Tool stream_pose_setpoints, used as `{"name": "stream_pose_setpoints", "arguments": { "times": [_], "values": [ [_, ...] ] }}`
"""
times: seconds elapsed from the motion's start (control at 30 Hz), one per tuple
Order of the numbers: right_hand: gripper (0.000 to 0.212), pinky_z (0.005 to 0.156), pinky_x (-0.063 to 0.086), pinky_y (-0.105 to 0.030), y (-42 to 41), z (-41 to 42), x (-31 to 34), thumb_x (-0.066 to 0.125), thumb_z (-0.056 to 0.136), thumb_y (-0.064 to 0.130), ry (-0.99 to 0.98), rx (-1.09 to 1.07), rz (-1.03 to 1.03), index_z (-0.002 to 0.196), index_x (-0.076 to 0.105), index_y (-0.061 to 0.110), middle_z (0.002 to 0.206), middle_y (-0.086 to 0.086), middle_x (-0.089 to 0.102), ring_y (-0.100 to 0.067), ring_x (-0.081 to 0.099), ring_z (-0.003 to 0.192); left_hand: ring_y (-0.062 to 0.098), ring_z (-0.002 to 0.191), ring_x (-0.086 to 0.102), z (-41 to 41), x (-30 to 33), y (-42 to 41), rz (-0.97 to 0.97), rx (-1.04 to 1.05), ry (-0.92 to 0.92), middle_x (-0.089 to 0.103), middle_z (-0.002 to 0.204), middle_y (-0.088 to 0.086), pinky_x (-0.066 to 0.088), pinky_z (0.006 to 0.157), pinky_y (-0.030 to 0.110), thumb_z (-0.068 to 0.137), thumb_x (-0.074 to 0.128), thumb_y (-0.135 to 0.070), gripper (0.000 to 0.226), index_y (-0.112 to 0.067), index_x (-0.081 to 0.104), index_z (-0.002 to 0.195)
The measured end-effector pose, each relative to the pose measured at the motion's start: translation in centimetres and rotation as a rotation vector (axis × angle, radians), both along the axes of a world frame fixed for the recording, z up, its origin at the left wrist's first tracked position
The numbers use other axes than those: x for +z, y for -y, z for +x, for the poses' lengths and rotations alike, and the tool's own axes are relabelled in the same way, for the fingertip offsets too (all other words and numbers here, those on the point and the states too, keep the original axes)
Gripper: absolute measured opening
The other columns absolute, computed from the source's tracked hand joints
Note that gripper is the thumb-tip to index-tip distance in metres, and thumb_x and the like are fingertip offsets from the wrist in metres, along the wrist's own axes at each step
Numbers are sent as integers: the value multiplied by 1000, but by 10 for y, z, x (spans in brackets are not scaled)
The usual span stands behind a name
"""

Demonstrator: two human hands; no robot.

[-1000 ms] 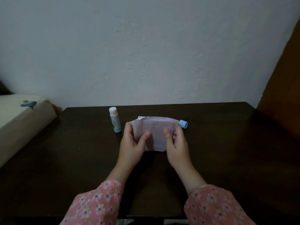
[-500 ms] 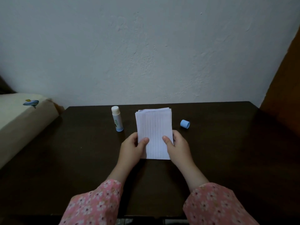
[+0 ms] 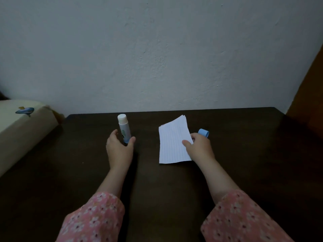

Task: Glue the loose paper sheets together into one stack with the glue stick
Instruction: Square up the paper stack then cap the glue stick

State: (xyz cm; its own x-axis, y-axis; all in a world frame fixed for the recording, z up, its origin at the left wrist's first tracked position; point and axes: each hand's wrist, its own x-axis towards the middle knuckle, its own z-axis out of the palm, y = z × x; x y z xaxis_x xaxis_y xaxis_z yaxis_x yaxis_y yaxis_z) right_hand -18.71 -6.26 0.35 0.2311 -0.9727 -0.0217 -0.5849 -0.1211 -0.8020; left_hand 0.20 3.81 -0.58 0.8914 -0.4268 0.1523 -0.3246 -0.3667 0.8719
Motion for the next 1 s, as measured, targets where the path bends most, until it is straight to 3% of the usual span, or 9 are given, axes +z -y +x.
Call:
{"name": "stream_pose_setpoints", "arguments": {
  "times": [0.2, 0.33, 0.47, 0.6, 0.77, 0.9, 1.0],
  "values": [
    [36, 83, 46, -28, 10, 3, -4, 61, 93, 25, -138, -66, -28, 126, 56, 11, 125, -6, 59, -20, 57, 112, 18, 116, 54, 12, -6, 11, -14, -74, 7, 56, 129, 3, 46, 95, 36, 86, 67, -27, 50, -18, 49, 132],
    [33, 83, 48, -31, 13, 4, -11, 65, 90, 27, -179, -113, -24, 118, 60, 12, 118, -6, 61, -21, 59, 107, 10, 100, 54, 9, -7, 16, -28, -114, 27, 60, 117, 1, 46, 84, 29, 85, 69, -28, 43, -18, 54, 124],
    [26, 83, 50, -34, 12, 6, -16, 66, 89, 29, -217, -141, -40, 108, 62, 12, 112, -6, 62, -22, 60, 104, 8, 97, 54, 4, -9, 20, -32, -154, 27, 60, 115, -1, 47, 83, 28, 84, 70, -29, 43, -20, 55, 123],
    [33, 91, 48, -36, 12, 5, -18, 68, 88, 31, -249, -172, -101, 111, 63, 9, 120, -7, 57, -23, 56, 111, 7, 96, 53, 5, -8, 17, -34, -170, 11, 61, 116, -1, 45, 81, 26, 84, 70, -28, 43, -20, 55, 123],
    [36, 88, 47, -34, 14, 0, -18, 68, 88, 33, -236, -140, -81, 114, 64, 10, 115, -6, 62, -20, 58, 107, 6, 94, 54, 0, -3, 7, -48, -211, 4, 61, 115, -1, 44, 78, 24, 83, 71, -29, 44, -20, 55, 123],
    [51, 85, 44, -27, 3, -5, -9, 60, 92, 39, -13, -82, -116, 136, 49, 15, 128, -4, 49, -13, 51, 107, 3, 94, 55, -13, 13, -7, -102, -317, -16, 58, 111, -9, 43, 69, 17, 83, 71, -31, 44, -25, 53, 123],
    [47, 73, 39, -17, -18, -8, 9, 56, 92, 43, 198, 43, -158, 136, 49, 24, 117, 3, 48, -5, 48, 91, 0, 92, 55, -31, 29, -20, -123, -488, -28, 55, 107, -17, 43, 66, 15, 86, 67, -28, 34, -32, 53, 117]
  ]
}}
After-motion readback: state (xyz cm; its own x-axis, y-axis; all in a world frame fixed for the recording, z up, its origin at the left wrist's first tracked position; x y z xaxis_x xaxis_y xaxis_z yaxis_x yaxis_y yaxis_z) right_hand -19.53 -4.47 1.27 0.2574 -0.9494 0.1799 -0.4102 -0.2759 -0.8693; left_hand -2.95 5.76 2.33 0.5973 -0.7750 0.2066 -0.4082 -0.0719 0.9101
